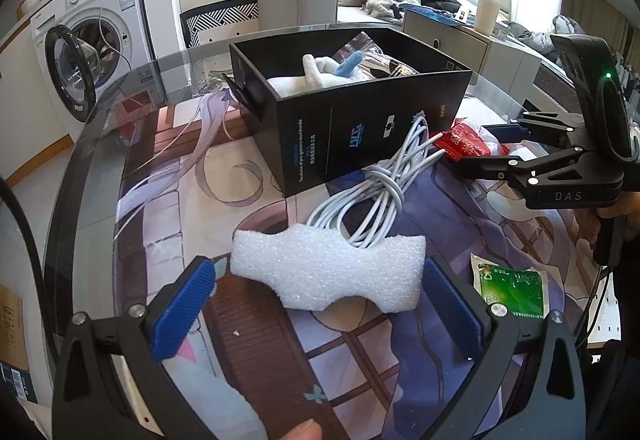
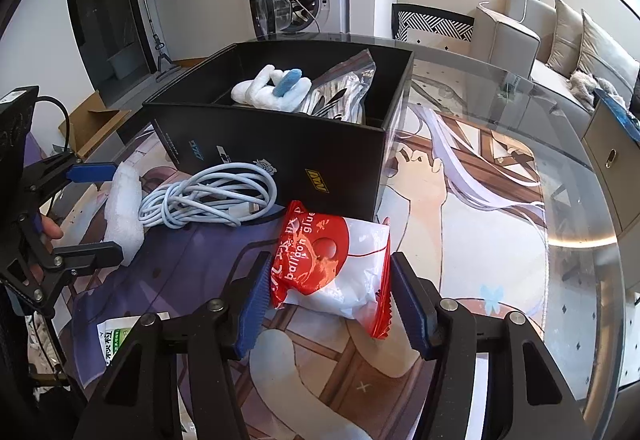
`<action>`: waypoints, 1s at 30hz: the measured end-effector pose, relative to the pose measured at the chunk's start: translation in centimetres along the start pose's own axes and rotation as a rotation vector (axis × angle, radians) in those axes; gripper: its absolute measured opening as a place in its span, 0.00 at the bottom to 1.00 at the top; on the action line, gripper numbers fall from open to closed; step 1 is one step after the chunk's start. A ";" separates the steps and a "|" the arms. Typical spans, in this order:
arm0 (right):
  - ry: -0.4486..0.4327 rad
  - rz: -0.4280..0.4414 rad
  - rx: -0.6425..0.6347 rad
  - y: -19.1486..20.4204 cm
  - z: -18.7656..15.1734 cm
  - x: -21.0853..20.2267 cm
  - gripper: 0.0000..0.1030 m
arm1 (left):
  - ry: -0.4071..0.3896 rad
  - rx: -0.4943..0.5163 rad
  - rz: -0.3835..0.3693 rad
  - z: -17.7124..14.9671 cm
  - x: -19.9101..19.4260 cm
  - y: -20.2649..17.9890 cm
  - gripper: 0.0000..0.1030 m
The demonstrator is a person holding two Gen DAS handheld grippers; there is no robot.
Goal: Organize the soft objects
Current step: 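Grasp the red-and-white packet with the right gripper while the left gripper grasps the white foam, then carry the foam and red packet over the black box and lower them in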
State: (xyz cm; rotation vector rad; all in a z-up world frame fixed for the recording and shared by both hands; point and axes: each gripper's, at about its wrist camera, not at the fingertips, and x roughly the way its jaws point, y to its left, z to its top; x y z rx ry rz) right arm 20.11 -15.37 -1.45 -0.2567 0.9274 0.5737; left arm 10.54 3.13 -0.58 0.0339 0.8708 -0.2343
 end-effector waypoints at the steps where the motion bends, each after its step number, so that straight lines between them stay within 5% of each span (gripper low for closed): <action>1: 0.001 0.001 -0.001 0.0 0.0 0.0 0.57 | 0.002 -0.002 -0.002 0.0 0.1 0.0 1.00; 17: -0.014 0.008 -0.009 0.0 0.0 -0.7 0.57 | 0.020 -0.049 -0.030 0.3 1.2 0.6 1.00; 22: -0.020 0.007 -0.008 0.0 0.0 -1.0 0.57 | 0.024 -0.038 -0.043 0.3 1.2 0.3 0.88; 30: -0.040 0.004 -0.012 0.2 0.0 -2.0 0.57 | -0.013 -0.021 -0.050 0.4 0.1 -0.1 0.88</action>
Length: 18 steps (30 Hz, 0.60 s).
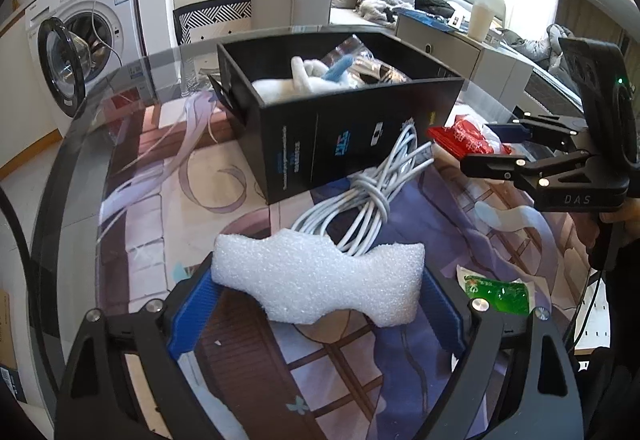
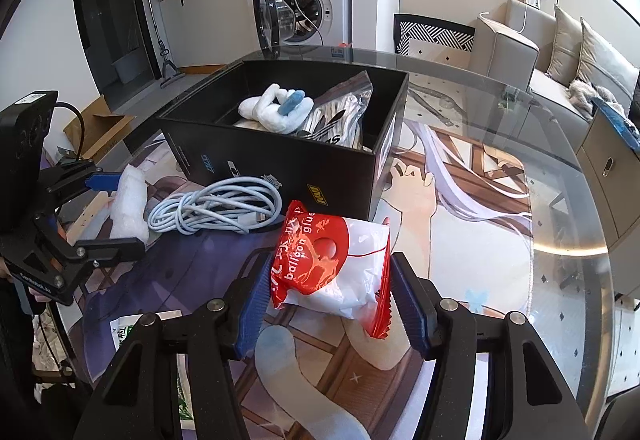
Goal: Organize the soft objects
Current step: 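Carry the foam and red packet over the black box and lower them in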
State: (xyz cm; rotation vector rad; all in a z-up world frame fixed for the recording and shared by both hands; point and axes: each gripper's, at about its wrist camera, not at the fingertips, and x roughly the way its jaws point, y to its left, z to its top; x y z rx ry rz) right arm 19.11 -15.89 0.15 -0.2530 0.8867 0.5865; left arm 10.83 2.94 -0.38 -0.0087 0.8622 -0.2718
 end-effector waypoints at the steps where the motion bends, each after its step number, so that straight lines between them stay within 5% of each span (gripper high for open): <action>1: -0.003 0.000 -0.001 0.0 0.0 -0.1 0.57 | -0.010 -0.006 0.002 0.0 -0.3 0.1 0.88; 18: -0.116 -0.012 0.001 -0.4 0.8 -4.9 0.57 | -0.167 -0.029 0.055 2.4 -4.5 -0.6 0.88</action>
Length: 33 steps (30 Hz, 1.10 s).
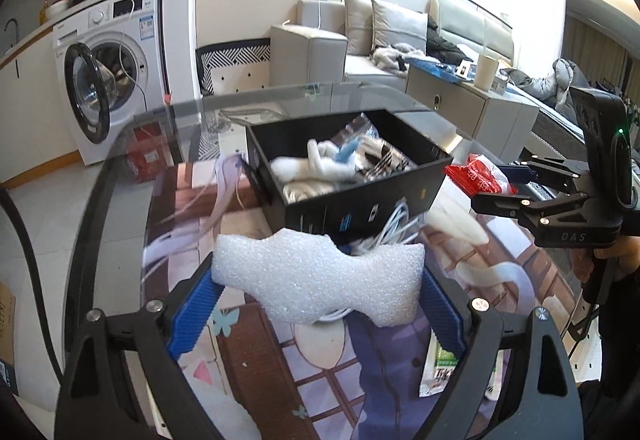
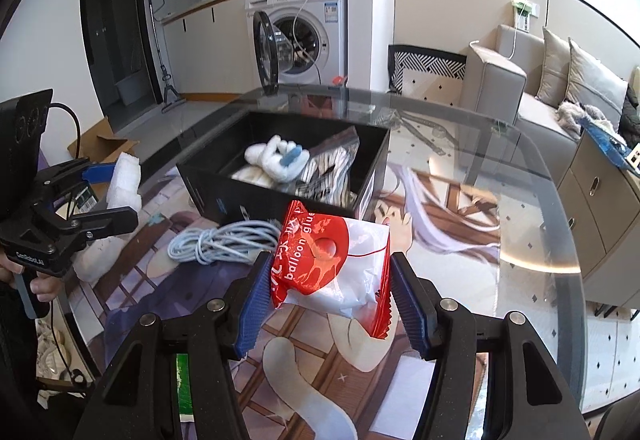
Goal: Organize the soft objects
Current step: 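Carry the foam and red packet over the black box and lower them in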
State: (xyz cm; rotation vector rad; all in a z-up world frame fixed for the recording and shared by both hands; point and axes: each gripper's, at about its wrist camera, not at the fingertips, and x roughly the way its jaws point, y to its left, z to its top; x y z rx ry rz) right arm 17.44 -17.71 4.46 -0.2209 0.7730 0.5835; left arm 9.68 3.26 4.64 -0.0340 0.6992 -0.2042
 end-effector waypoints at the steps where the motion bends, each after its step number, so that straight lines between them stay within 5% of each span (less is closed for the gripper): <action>1: -0.009 -0.003 -0.001 0.0 0.2 -0.3 0.57 | -0.006 0.004 0.003 0.2 -0.1 -0.2 0.88; 21: -0.110 0.017 -0.065 0.9 5.0 0.3 0.57 | -0.059 0.023 0.024 5.9 3.6 -2.0 0.88; 33: -0.096 0.030 -0.070 0.4 6.3 2.9 0.57 | -0.033 0.025 0.069 6.7 6.6 -1.6 0.88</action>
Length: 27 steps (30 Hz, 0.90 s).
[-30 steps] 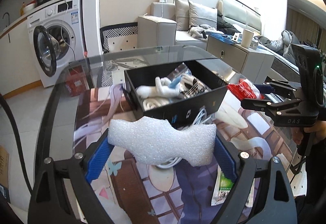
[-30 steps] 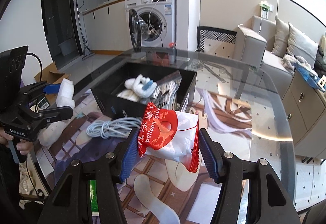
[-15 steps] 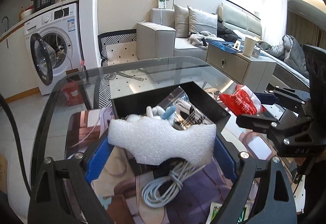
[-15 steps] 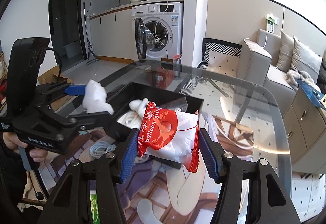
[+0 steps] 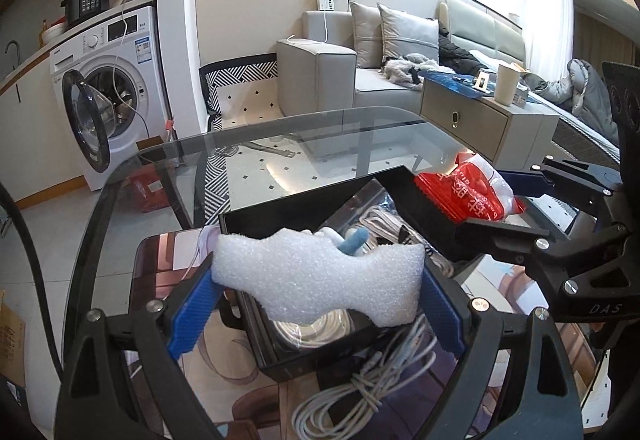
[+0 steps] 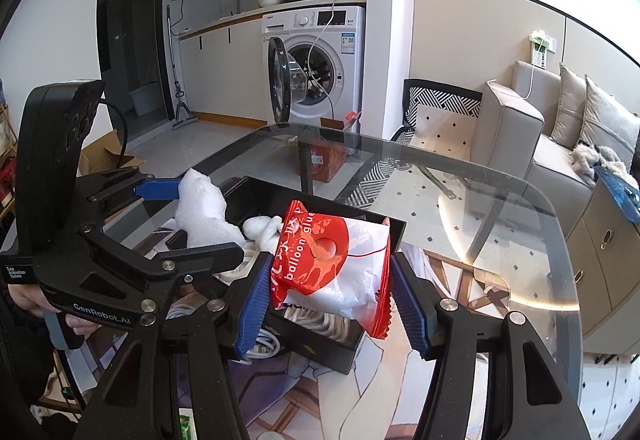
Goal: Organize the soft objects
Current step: 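Carry the foam and red packet over the black box and lower them in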
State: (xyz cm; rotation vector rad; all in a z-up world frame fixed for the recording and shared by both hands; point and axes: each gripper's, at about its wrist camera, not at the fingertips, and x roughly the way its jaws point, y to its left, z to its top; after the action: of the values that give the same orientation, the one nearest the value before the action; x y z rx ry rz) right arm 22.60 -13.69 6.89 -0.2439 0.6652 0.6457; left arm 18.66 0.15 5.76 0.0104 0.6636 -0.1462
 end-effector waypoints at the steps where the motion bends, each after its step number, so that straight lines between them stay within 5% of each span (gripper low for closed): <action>1: 0.001 0.000 -0.001 0.1 0.0 0.1 0.57 | 0.003 0.000 -0.002 0.0 0.2 0.0 0.88; 27: 0.034 0.047 -0.007 -1.0 0.8 3.4 0.58 | 0.019 0.109 0.060 -0.1 3.1 -0.9 0.89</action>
State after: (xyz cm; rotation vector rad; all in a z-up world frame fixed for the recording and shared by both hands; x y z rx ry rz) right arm 25.69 -12.52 5.32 -0.2466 0.7035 0.6901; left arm 20.83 -1.09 3.80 0.1369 0.6726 -0.1246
